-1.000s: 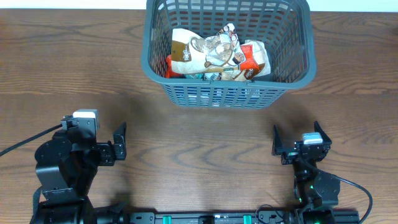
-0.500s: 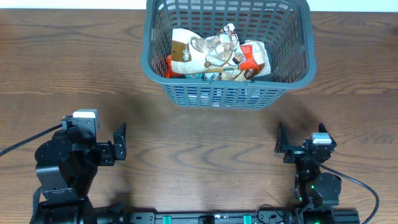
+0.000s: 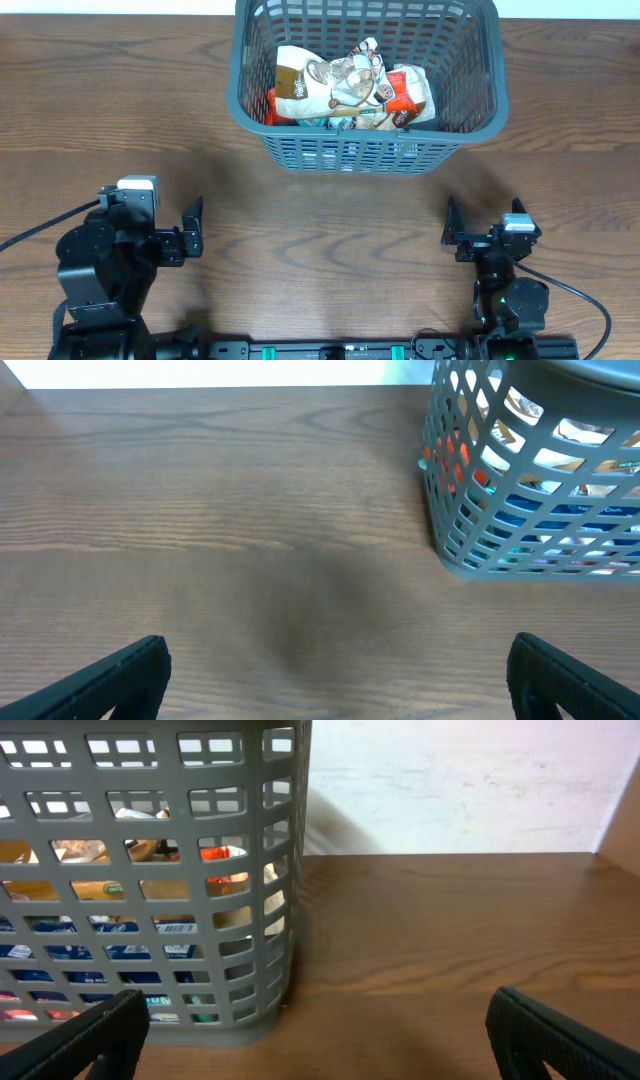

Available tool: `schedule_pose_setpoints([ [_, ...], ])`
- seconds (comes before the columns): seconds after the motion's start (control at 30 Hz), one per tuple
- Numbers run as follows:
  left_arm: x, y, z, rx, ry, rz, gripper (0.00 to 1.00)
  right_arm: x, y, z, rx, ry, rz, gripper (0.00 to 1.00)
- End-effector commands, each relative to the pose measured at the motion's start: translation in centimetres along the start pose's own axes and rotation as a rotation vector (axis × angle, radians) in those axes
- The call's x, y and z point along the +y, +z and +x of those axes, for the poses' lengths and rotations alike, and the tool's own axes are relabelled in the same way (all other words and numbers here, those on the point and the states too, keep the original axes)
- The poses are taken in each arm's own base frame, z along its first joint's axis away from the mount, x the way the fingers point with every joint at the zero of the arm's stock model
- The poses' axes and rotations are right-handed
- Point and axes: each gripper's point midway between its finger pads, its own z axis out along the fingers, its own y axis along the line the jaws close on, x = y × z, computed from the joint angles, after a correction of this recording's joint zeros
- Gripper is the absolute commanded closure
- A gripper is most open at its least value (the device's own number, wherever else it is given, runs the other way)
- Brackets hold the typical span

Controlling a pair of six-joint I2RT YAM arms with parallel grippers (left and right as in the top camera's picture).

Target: Pack container

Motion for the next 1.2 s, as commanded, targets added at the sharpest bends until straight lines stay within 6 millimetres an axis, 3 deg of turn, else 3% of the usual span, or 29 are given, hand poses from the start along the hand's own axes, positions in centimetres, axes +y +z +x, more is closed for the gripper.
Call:
schedule_pose_setpoints([
  [0.0, -0.1, 0.1, 0.0, 0.0, -0.01, 0.005, 0.01, -0.2, 0.0, 0.1, -0.001, 0.014, 0.01, 0.01],
  [0.43, -0.1, -0.1, 0.2, 0.001, -0.01, 0.005, 0.02, -0.2, 0.0, 0.1, -0.002, 0.014, 0.01, 0.01],
  [0.6, -0.4, -1.1, 3.1, 0.049, -0.015, 0.008, 0.01, -0.2, 0.0, 0.1, -0.001, 0.014, 0.01, 0.01],
  [0.77, -0.9, -0.2, 6.6, -0.018, -0.036, 0.026, 0.01, -0.2, 0.0, 0.1, -0.002, 0.014, 0.01, 0.01],
  [1.0, -0.9, 1.8, 4.2, -0.353, -0.001, 0.027, 0.01, -0.2, 0.0, 0.1, -0.002, 0.014, 0.01, 0.01],
  [1.17, -0.4, 3.2, 3.3, -0.473, 0.009, -0.012, 0.01, -0.2, 0.0, 0.1, -0.002, 0.014, 0.01, 0.01],
])
